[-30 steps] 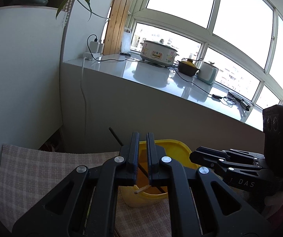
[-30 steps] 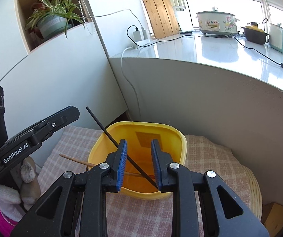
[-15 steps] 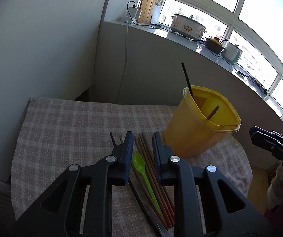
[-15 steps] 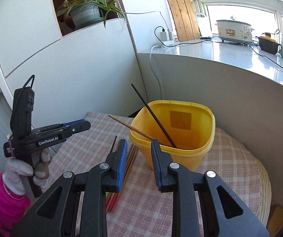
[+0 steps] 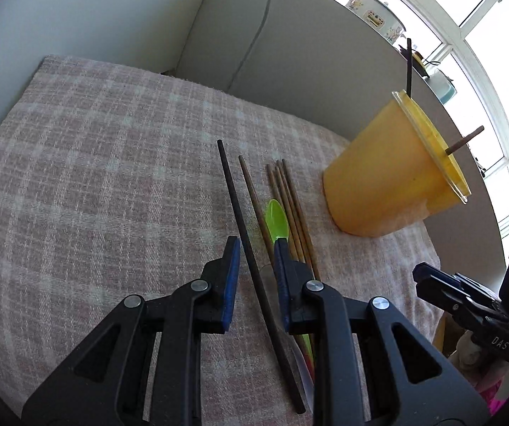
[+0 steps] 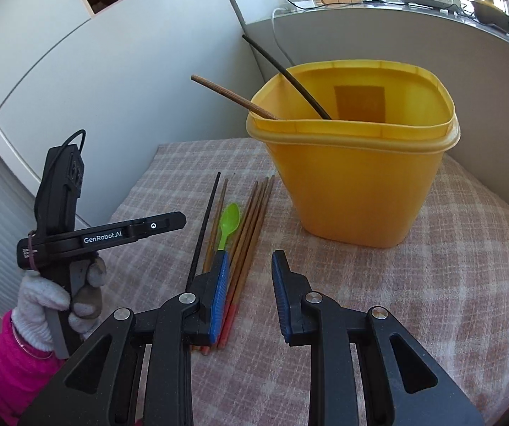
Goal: Organize utensils
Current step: 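Move both open tools back over the remaining chopstick pile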
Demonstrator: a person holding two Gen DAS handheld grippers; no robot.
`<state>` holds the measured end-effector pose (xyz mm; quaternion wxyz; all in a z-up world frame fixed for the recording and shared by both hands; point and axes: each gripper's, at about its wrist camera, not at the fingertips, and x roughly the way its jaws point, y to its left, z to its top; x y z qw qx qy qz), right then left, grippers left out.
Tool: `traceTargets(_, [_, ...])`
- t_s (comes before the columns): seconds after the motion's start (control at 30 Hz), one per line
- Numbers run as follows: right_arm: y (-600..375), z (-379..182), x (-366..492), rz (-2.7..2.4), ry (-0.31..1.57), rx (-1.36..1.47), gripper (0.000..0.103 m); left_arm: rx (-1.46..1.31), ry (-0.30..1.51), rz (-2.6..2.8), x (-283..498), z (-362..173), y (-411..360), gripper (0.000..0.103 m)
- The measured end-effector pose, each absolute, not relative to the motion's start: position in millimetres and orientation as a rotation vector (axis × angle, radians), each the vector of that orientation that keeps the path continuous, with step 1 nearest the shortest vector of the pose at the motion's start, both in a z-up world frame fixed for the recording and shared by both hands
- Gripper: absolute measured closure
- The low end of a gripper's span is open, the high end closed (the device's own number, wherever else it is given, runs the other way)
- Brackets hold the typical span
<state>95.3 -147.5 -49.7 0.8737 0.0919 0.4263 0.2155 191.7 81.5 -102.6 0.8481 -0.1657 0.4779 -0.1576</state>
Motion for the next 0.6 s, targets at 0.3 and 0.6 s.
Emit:
traceTargets(0.3, [-134, -96, 122, 0.442, 1.016, 0.302, 0.08, -0.358, 1.037, -0.312, 205, -120, 82, 0.085])
traceTargets(0.6, [-125, -114, 143, 0.424, 1.06, 0.341, 0.08, -0.366, 1.049, -0.32, 217, -131, 77, 0.085])
